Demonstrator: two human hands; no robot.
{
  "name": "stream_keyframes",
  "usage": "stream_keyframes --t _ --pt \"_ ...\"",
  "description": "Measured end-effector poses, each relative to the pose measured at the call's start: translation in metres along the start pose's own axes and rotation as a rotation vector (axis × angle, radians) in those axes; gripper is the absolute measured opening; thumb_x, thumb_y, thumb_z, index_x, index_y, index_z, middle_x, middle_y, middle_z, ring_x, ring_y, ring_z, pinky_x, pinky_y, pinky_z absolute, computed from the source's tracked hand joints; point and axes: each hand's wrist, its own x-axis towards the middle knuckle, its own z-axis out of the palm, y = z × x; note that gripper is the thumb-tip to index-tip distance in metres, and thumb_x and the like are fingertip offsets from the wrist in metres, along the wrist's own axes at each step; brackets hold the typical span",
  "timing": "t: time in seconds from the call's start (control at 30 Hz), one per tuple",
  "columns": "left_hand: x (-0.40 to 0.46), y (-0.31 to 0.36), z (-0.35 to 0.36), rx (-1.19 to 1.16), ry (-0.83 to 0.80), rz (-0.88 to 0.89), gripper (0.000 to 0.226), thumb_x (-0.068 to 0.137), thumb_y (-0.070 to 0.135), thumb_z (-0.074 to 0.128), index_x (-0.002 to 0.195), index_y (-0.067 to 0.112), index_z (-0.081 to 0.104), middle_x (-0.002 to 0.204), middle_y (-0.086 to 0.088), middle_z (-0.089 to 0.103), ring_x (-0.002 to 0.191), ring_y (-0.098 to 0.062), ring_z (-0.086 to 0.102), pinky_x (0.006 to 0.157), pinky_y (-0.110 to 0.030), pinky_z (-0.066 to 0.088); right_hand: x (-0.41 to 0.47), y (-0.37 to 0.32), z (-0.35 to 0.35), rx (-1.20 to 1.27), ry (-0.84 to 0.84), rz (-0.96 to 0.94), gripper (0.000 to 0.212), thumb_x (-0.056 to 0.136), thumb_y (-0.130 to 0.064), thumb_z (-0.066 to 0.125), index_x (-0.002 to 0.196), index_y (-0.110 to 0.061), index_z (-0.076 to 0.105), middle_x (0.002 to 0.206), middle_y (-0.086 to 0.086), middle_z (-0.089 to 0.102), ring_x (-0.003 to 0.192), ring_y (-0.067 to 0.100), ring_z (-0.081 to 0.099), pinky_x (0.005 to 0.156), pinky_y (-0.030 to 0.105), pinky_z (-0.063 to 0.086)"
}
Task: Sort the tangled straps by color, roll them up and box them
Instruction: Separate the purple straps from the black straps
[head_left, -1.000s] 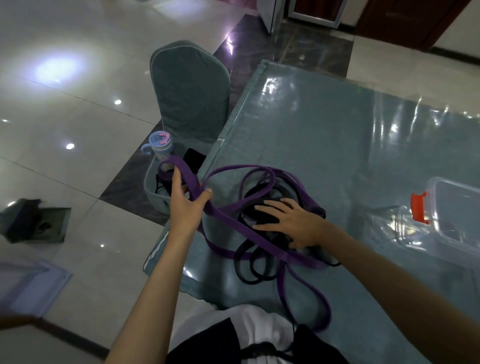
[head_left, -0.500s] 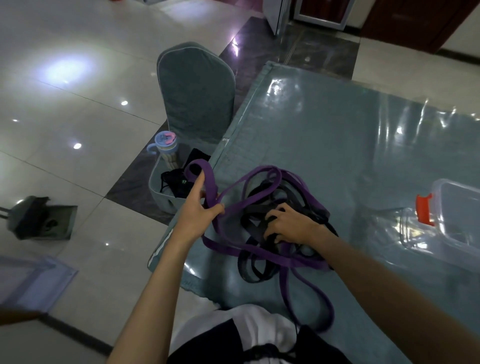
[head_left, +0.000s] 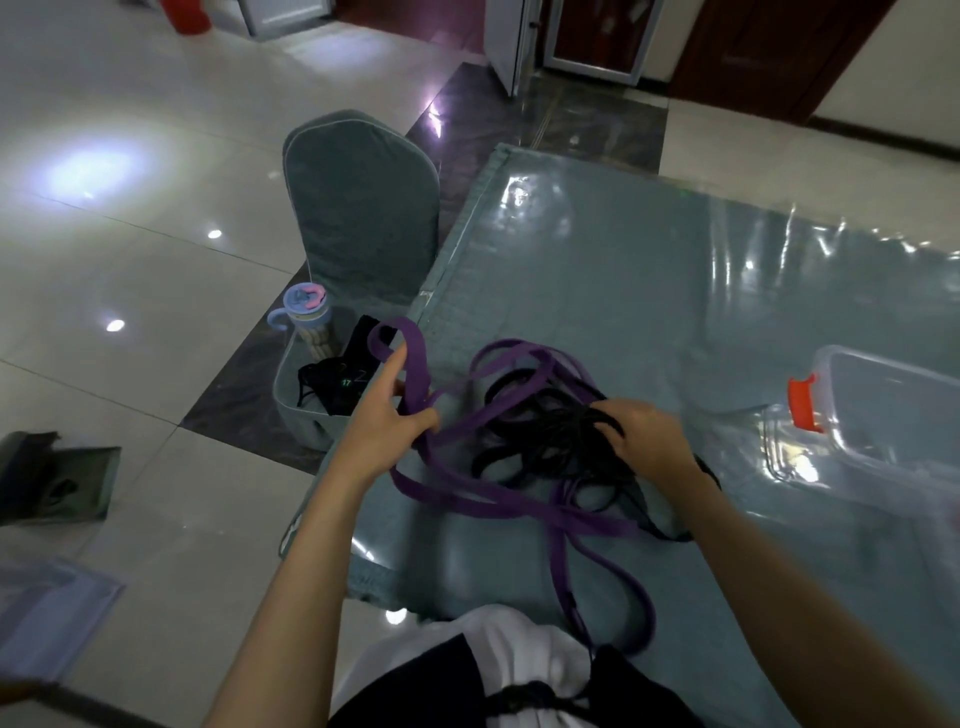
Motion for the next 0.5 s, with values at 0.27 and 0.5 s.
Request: stream_keyframes --t 0.27,0.5 --pt "-0.006 0.021 0.001 -0.124 0.008 0.091 0.093 0.088 -0.004 0.078 0.154 0.05 0.039 0.12 0.002 0.07 0.118 -0.024 0.067 0.094 -0.039 0.063 -0.052 0.029 0.01 0.048 0.002 0.355 0.037 0.099 -0.016 0.067 0.136 -0.021 0.07 0.121 0.016 0.075 0.106 0.041 0.071 0.084 0.04 0.052" --pt "-0.012 0.045 0.016 -0.139 -0.087 0.105 0.084 0.094 0.008 0.078 0.157 0.039 0.032 0.119 0.001 0.069 0.11 -0.014 0.072 0.083 -0.027 0.063 -0.064 0.02 0.014 0.018 -0.184 0.284 0.059 0.092 -0.013 0.062 0.151 -0.02 0.055 0.152 0.004 0.057 0.143 0.028 0.049 0.127 0.058 0.018"
